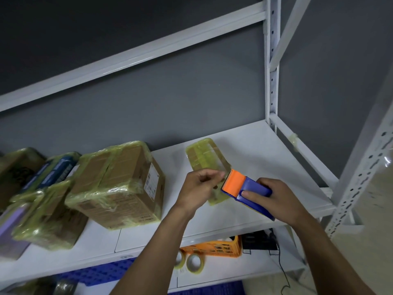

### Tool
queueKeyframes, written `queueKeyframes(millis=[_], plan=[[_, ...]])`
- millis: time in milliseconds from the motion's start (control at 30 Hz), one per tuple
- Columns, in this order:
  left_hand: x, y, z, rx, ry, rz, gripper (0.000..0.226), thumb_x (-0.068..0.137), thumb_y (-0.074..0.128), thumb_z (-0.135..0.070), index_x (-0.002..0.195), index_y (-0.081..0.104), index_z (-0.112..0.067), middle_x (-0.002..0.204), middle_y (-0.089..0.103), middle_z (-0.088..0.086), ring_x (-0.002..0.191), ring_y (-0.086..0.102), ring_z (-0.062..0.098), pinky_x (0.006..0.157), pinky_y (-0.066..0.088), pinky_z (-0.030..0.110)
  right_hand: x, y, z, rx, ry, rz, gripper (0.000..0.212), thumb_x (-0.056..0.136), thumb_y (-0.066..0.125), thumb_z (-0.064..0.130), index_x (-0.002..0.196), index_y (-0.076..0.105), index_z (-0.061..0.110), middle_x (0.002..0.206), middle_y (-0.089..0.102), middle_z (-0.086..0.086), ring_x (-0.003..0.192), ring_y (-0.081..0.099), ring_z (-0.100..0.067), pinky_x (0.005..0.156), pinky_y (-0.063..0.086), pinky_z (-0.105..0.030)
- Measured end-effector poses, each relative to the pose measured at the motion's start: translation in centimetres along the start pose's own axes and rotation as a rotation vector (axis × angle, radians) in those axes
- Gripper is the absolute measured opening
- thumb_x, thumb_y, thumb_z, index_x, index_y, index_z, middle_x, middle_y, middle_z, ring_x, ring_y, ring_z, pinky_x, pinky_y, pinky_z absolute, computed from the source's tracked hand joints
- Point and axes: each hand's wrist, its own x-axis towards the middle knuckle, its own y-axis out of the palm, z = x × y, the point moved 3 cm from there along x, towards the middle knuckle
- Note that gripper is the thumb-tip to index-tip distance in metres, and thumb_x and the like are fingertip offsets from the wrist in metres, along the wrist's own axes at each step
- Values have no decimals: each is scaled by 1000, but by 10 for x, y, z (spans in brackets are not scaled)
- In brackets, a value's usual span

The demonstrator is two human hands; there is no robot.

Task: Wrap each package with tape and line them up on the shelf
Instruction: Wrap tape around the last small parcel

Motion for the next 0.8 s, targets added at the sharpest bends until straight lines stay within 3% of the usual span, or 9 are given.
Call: queueKeyframes(millis=[133, 267, 367, 433, 600, 800], plan=[[-1, 0, 4, 11, -36, -21, 8, 89, 77, -34, 94, 81, -28, 90, 77, -14, 82, 70, -2, 60, 48, 8, -1, -1, 0, 21, -21, 7, 54, 73, 73, 64, 78, 64, 11, 68, 64, -2, 58, 62, -12, 60, 46, -23], [1, 0, 7, -9, -91, 19, 11, 88, 76, -43, 89, 81, -34, 93, 78, -11, 84, 70, 5, 73, 57, 19, -4, -2, -1, 26, -52, 10, 47, 74, 75, 61, 80, 65, 15, 71, 67, 3, 64, 67, -12, 58, 47, -17], [3, -1, 8, 18, -85, 46, 8, 90, 76, -37, 89, 81, -31, 90, 77, -14, 75, 66, -6, 63, 50, 12, -4, -2, -4, 12, -58, 12, 45, 75, 74, 60, 83, 66, 16, 74, 68, 3, 67, 68, -13, 60, 49, -20], [6, -2, 8, 44, -59, 36, 8, 92, 75, -31, 87, 81, -30, 90, 77, -14, 80, 67, -7, 62, 47, 7, -4, -1, -6, 13, -55, 12, 46, 74, 74, 62, 82, 66, 17, 73, 68, 3, 66, 67, -13, 60, 48, -19], [15, -5, 8, 124, 52, -63, 19, 94, 72, -23, 79, 76, -33, 81, 73, -23, 82, 65, -8, 64, 46, 3, -1, 1, 2, 2, -72, 26, 47, 77, 76, 68, 79, 64, 23, 69, 67, 13, 64, 67, -6, 56, 46, -12], [20, -39, 11, 54, 106, -259, 17, 92, 75, -17, 79, 78, -28, 82, 75, -20, 80, 68, -8, 66, 45, 2, 4, -9, 1, -63, -23, 72, 54, 73, 74, 76, 82, 64, 24, 76, 71, 13, 70, 71, -5, 61, 53, -20]])
